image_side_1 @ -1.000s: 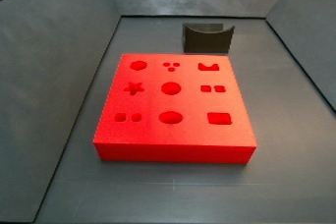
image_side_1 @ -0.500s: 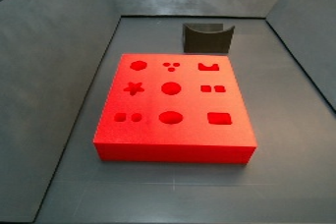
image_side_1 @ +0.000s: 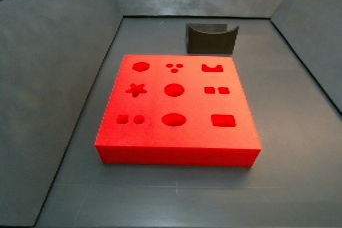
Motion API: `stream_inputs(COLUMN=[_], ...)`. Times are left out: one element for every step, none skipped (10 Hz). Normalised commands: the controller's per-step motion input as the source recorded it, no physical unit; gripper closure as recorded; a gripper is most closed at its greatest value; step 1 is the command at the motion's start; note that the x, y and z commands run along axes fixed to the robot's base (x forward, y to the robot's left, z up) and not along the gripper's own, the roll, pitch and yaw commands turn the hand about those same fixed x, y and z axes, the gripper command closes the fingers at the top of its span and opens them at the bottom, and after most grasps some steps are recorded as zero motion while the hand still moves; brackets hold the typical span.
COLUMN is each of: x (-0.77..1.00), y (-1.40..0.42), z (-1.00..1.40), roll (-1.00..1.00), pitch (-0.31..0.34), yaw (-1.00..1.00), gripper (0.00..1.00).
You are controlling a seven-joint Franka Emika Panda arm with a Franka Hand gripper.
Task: Pick up the arch object. Move up. Rotate the arch object. Move to above the board. Insert the arch object.
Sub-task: Insert the arch object.
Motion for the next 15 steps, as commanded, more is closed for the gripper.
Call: stream_inputs(x=[0.82, 0.89, 0.99, 1.0, 1.0, 1.0, 0.8, 0.62, 0.35, 0.32, 0.4, 0.63, 0.65, 0.63, 0.67], y=[0.31, 0.25, 0.13, 0.05, 0.03, 0.0, 0.0, 0.0, 0.0, 0.0, 0.0, 0.0, 0.01, 0.03, 0.03], z=[-0.59, -0.64, -0.63, -0.57, -0.56, -0.57, -0.54, -0.64, -0.73, -0.58, -0.51, -0.59, -0.47, -0.42, -0.46], roll=[0.01, 0.0, 0.0, -0.02, -0.02, -0.01, 0.02, 0.09, 0.11, 0.11, 0.16, 0.2, 0.25, 0.33, 0.32], pitch=[0.083, 0.094, 0.11, 0.103, 0.104, 0.103, 0.006, 0.0, -0.17, -0.244, -0.237, -0.15, -0.17, -0.126, -0.1], yaw=[0.33, 0.28, 0.23, 0.22, 0.22, 0.2, 0.27, 0.12, 0.06, 0.01, 0.0, -0.14, -0.14, -0.17, -0.19], gripper=[1.0, 1.0, 1.0, 1.0, 1.0, 1.0, 1.0, 1.0, 1.0, 1.0, 1.0, 1.0, 1.0, 1.0, 1.0])
